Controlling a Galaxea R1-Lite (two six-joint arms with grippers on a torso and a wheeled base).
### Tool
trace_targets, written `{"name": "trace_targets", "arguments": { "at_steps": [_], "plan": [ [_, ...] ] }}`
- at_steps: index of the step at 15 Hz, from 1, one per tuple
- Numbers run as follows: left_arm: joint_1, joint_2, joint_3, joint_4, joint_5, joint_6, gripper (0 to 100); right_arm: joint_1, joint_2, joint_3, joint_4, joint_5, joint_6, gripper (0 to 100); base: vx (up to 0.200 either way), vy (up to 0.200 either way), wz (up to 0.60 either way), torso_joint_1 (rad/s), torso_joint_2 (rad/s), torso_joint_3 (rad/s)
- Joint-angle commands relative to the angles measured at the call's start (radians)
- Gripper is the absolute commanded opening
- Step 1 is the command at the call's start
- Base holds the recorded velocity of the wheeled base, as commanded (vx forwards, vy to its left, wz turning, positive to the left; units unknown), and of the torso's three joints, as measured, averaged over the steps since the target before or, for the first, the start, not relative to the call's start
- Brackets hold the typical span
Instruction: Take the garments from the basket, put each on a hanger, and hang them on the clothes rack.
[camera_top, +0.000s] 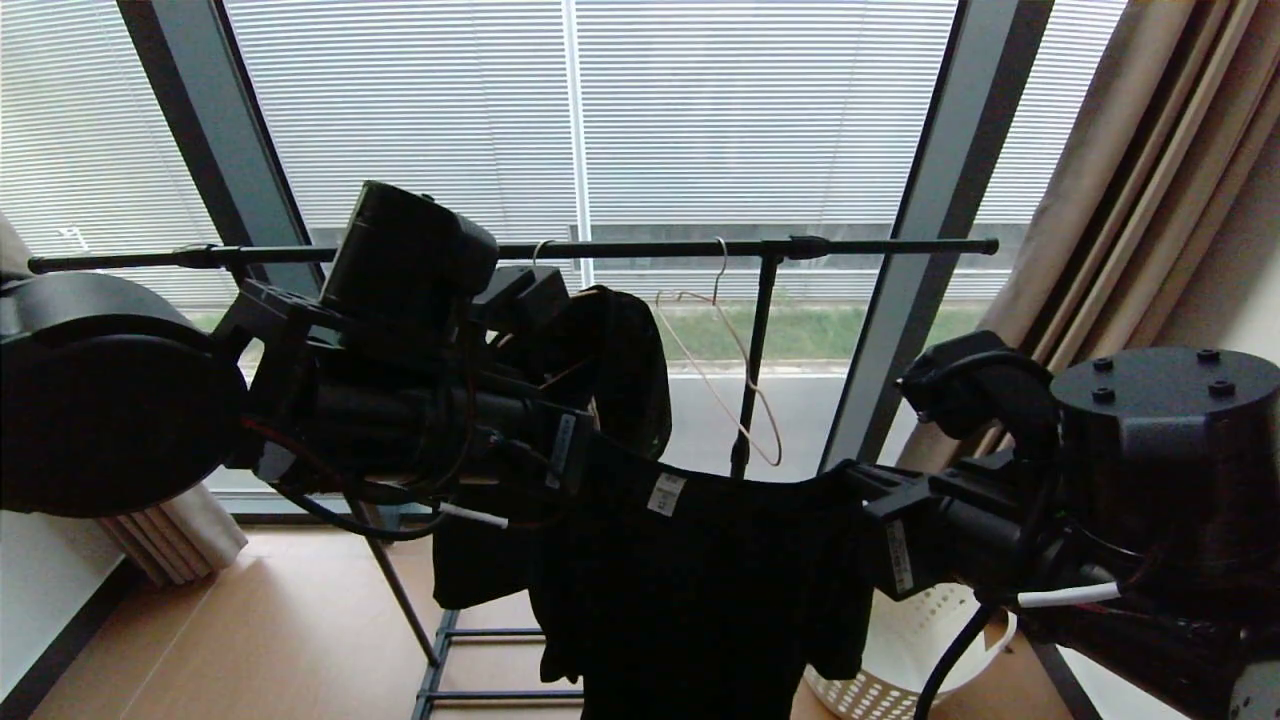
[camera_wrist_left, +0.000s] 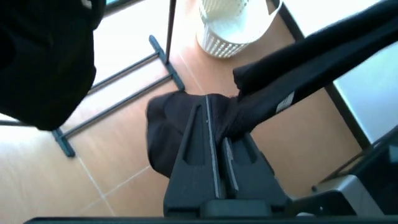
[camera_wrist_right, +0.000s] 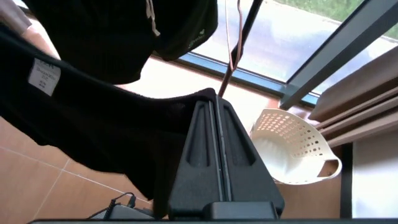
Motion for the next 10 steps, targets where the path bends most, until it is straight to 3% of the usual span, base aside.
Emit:
{"name": "trace_targets", "arguments": {
  "at_steps": [1,4,6,7,10],
  "plan": [
    [-0.017,-0.003,-0.031,-0.005,0.004,-0.003,0,0.001,0.006,0.019,-0.001,0.001,0.002,0,0.0,0.0,0.0,0.0,0.0,0.0],
    [-0.037,0.006,-0.092,-0.006,0.045,-0.007,0,0.001,0.006,0.096,-0.007,0.05,0.005,0,0.0,0.0,0.0,0.0,0.0,0.0],
    [-0.046,0.017,-0.127,-0.006,0.053,-0.009,0,0.011,0.009,0.17,-0.082,0.102,-0.004,0,0.0,0.0,0.0,0.0,0.0,0.0],
    [-0.052,0.021,-0.139,-0.006,0.07,-0.009,0,0.017,0.028,0.191,-0.114,0.115,-0.009,100,0.0,0.0,0.0,0.0,0.0,0.0],
    [-0.064,0.029,-0.149,-0.006,0.095,-0.009,0,0.042,0.035,0.276,-0.194,0.196,-0.058,100,0.0,0.0,0.0,0.0,0.0,0.0]
  ]
}}
